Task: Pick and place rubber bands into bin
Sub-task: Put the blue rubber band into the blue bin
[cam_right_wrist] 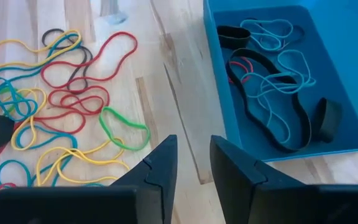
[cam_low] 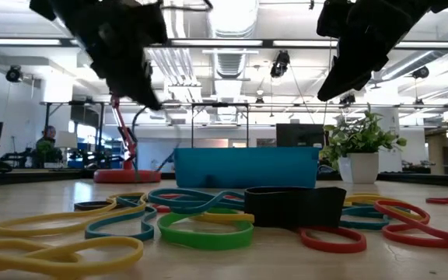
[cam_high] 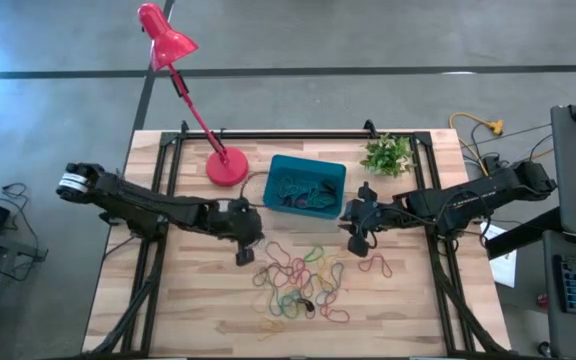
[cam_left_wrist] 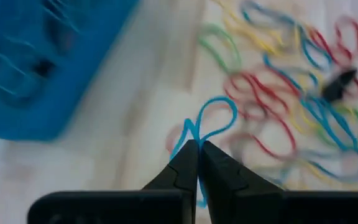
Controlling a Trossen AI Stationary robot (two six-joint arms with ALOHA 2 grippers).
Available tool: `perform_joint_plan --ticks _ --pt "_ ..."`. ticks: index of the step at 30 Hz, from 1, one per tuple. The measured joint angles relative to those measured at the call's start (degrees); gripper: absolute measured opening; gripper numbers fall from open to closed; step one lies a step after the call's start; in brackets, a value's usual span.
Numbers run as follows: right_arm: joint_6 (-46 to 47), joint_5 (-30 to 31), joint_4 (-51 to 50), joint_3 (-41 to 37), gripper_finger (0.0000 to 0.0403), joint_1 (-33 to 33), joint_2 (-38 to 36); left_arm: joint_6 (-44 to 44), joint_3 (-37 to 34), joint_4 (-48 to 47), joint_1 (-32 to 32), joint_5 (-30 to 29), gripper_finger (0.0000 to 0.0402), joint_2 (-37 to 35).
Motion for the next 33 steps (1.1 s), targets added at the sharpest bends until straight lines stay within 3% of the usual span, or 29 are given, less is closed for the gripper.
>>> perform_joint_plan --ticks 5,13,24,33 --pt "0.2 0.0 0.0 0.0 0.0081 0.0 0.0 3.3 0.0 2.2 3.5 -7.3 0.0000 -3.4" --pt "3.1 0.0 0.1 0.0 0.0069 0.0 0.0 11.0 0.0 11.9 12.9 -8.2 0.0000 -2.1" --pt "13.7 -0.4 0.1 0.0 0.0077 0.1 0.0 15.8 0.0 24.0 23.7 0.0 0.0000 7.2" --pt "18.0 -1.5 0.1 0.0 0.0075 3.2 0.0 15.4 1.8 24.1 26.0 4.1 0.0010 15.5"
